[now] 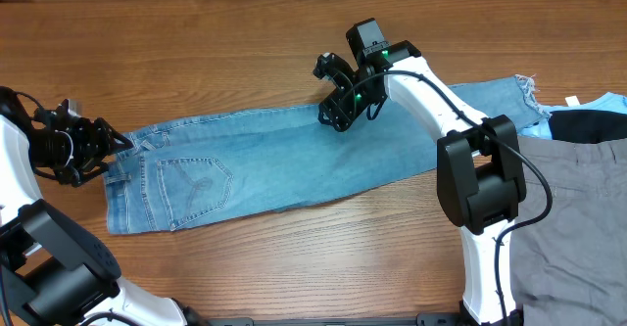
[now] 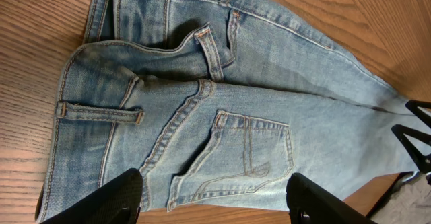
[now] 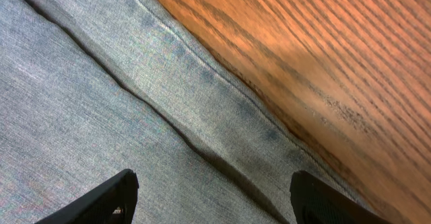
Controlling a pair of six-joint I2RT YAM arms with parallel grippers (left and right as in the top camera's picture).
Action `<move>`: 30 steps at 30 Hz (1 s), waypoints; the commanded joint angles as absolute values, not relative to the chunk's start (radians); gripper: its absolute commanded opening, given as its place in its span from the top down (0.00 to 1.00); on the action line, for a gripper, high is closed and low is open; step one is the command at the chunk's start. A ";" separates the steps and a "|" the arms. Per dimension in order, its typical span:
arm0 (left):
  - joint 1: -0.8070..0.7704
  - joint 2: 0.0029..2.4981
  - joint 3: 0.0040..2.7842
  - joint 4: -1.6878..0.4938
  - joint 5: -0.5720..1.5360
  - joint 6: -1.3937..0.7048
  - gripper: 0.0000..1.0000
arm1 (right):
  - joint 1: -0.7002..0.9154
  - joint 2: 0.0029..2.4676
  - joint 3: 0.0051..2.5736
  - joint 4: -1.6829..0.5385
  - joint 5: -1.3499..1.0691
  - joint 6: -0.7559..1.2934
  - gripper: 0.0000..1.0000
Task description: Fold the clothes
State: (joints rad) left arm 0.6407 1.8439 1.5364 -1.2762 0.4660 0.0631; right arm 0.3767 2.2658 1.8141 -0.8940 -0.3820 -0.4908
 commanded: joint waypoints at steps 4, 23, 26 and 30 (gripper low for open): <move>0.633 1.814 1.558 -1.275 0.463 0.083 0.28 | 0.382 2.291 1.778 -0.907 -0.391 -0.506 0.28; 0.633 1.814 1.558 -1.275 0.464 0.082 0.28 | 0.382 2.306 1.774 -0.898 -0.398 -0.499 0.31; 0.633 1.814 1.558 -1.276 0.464 0.083 0.28 | 0.382 2.306 1.774 -0.875 -0.398 -0.498 0.25; 0.633 1.814 1.558 -1.277 0.464 0.083 0.28 | 0.387 2.307 1.774 -0.876 -0.399 -0.498 0.29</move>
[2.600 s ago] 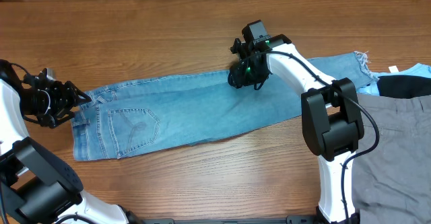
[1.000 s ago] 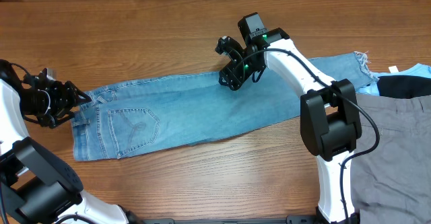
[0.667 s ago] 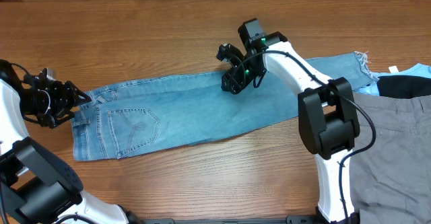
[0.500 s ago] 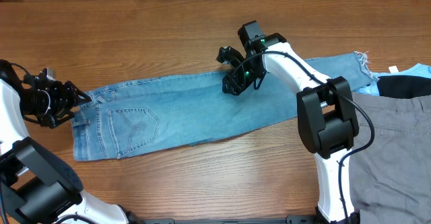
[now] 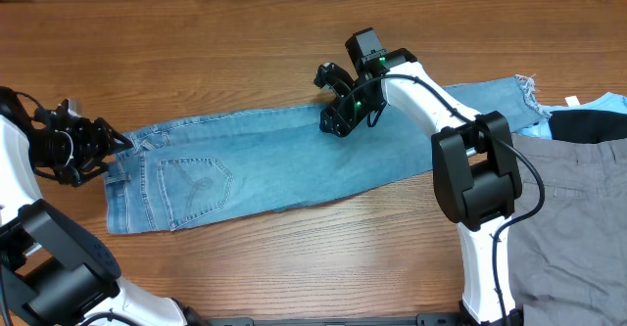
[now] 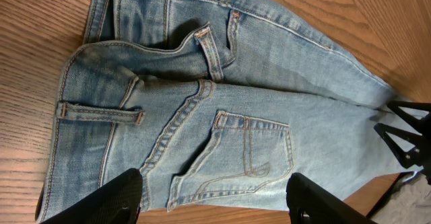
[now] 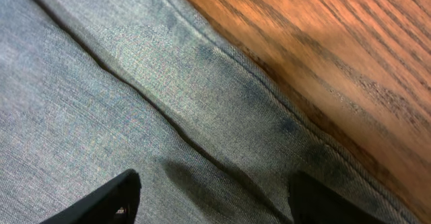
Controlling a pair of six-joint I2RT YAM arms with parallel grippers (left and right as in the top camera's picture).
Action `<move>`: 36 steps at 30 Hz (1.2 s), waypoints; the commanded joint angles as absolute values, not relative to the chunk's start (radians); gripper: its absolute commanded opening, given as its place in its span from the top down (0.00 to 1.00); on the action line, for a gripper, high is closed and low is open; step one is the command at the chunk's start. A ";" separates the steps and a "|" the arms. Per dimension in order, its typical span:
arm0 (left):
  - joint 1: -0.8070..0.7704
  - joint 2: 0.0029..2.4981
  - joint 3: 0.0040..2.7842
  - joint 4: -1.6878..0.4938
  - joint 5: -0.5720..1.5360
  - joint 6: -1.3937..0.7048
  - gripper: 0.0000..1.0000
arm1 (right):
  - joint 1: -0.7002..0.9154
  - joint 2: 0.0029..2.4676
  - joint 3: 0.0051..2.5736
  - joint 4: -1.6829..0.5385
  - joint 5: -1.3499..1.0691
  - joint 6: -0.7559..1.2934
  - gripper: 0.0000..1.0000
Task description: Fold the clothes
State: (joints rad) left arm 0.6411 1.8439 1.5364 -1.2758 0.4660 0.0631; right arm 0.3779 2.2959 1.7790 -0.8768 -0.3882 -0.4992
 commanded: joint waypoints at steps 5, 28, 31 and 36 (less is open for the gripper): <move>0.633 1.814 1.558 -1.275 0.463 0.083 0.28 | 0.398 2.308 1.773 -0.941 -0.440 -0.499 0.41; 0.633 1.814 1.558 -1.273 0.464 0.083 0.28 | 0.386 2.308 1.963 -0.929 -0.364 -0.413 0.96; 0.633 1.814 1.558 -1.272 0.463 0.083 0.28 | 0.386 2.308 1.965 -0.907 -0.364 -0.389 0.96; 0.633 1.814 1.558 -1.268 0.464 0.083 0.28 | 0.386 2.308 1.949 -0.860 -0.332 -0.388 0.96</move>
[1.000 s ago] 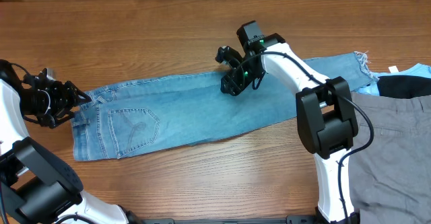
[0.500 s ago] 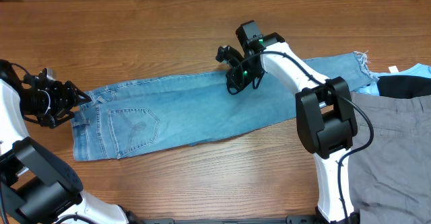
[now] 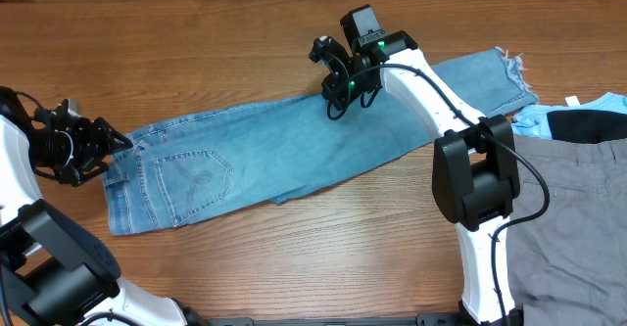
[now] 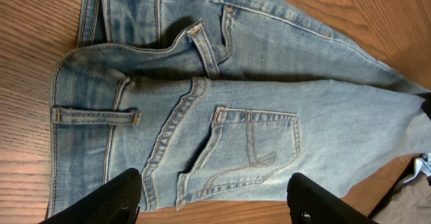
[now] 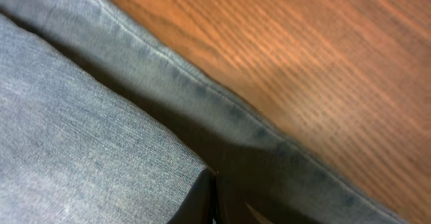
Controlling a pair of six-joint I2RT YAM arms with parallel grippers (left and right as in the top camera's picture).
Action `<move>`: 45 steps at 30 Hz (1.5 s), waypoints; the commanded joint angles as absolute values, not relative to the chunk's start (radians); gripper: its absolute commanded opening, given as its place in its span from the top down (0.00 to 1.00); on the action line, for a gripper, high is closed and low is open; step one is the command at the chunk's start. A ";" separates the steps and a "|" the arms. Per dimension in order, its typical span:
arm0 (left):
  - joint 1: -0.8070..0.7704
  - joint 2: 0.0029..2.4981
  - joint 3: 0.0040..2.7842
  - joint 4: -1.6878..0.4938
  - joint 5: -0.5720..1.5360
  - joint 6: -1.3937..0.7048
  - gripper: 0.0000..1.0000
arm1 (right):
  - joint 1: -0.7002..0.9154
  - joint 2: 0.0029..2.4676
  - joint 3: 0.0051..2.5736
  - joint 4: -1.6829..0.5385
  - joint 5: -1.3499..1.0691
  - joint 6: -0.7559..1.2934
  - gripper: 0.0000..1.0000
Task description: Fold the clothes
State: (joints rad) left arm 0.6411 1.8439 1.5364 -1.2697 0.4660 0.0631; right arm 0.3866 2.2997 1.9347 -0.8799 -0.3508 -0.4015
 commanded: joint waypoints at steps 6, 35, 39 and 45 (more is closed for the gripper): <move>0.633 1.814 1.558 -1.268 0.464 0.083 0.28 | 0.385 2.317 1.937 -0.829 -0.309 -0.362 0.96; 0.633 1.814 1.558 -1.277 0.461 0.083 0.24 | 0.359 2.252 2.004 -0.993 -0.458 -0.093 0.00; 0.633 1.814 1.558 -1.279 0.462 0.084 0.25 | 0.380 2.252 1.998 -1.040 -0.591 -0.106 0.00; 0.621 1.815 1.557 -1.271 0.458 0.153 0.25 | 0.457 2.252 1.982 -1.049 -0.596 -0.184 0.00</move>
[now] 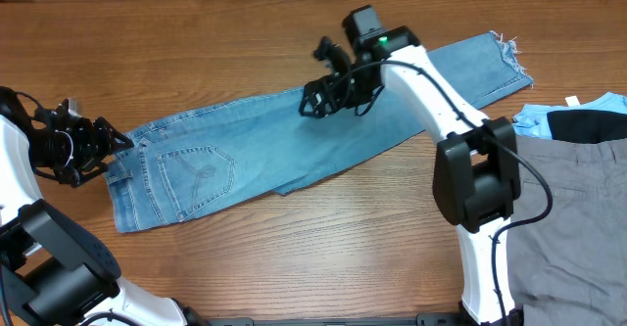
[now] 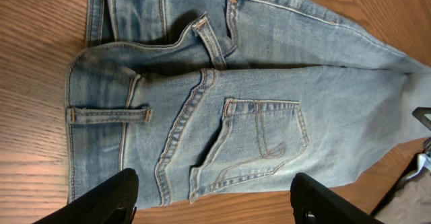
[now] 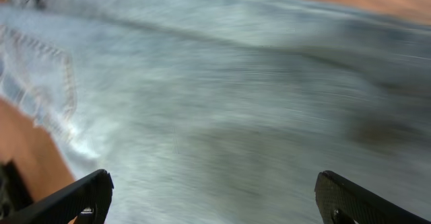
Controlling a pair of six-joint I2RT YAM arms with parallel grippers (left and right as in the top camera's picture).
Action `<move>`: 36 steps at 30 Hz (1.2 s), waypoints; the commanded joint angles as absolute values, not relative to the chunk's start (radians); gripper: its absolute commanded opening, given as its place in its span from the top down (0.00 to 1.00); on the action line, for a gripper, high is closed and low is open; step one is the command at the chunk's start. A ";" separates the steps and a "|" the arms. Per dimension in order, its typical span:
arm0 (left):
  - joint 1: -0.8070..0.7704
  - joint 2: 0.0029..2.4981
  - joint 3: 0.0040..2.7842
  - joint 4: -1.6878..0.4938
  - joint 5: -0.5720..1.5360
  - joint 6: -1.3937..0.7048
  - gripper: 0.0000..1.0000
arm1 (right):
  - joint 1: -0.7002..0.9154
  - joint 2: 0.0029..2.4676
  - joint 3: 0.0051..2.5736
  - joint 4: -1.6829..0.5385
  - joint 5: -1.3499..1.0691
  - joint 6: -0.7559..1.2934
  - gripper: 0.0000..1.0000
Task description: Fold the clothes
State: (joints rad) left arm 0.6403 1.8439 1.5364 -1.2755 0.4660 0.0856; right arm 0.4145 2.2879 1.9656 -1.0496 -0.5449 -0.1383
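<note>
A pair of light blue jeans [image 1: 245, 140] lies flat and slanted across the table, waist at the left and frayed leg ends [image 1: 505, 57] at the far right. My left gripper [image 1: 110, 145] hangs open above the waistband; its wrist view shows the back pocket [image 2: 262, 133] and belt loops, with nothing between the fingers [image 2: 101, 198]. My right gripper [image 1: 315, 101] is open over the middle of the legs. Its wrist view is blurred denim [image 3: 222, 103] with both fingertips [image 3: 74, 200] spread wide.
A grey garment [image 1: 573, 238] lies at the right front, with a black one [image 1: 588, 125] and a pale blue one [image 1: 609, 101] behind it, just below the jeans' leg ends. Bare wood table [image 1: 196, 52] lies all round.
My right gripper, then shut on the far edge of the jeans leg, is now open and sits further left over the legs. The leg ends lie slightly further back. The left arm has not moved.
My right gripper stood open over the far edge of the jeans leg, then lower on the fabric. Then it was shut on that edge and the leg ends lay further back. Now it is open. My left gripper stayed open over the waistband throughout.
</note>
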 commanded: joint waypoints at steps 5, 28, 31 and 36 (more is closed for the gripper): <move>0.585 1.820 1.551 -1.179 0.337 0.158 0.23 | 0.482 2.252 1.982 -1.055 -0.593 -0.183 0.00; 0.218 2.063 1.551 -0.880 0.381 0.454 0.18 | 0.414 2.129 1.983 -1.256 -0.236 0.212 0.00; 0.178 2.067 1.551 -0.841 0.355 0.477 0.23 | 0.369 2.129 1.983 -1.278 -0.233 0.244 0.00; 0.128 2.070 1.551 -0.822 0.313 0.532 0.28 | 0.305 2.129 1.983 -1.302 -0.237 0.244 0.00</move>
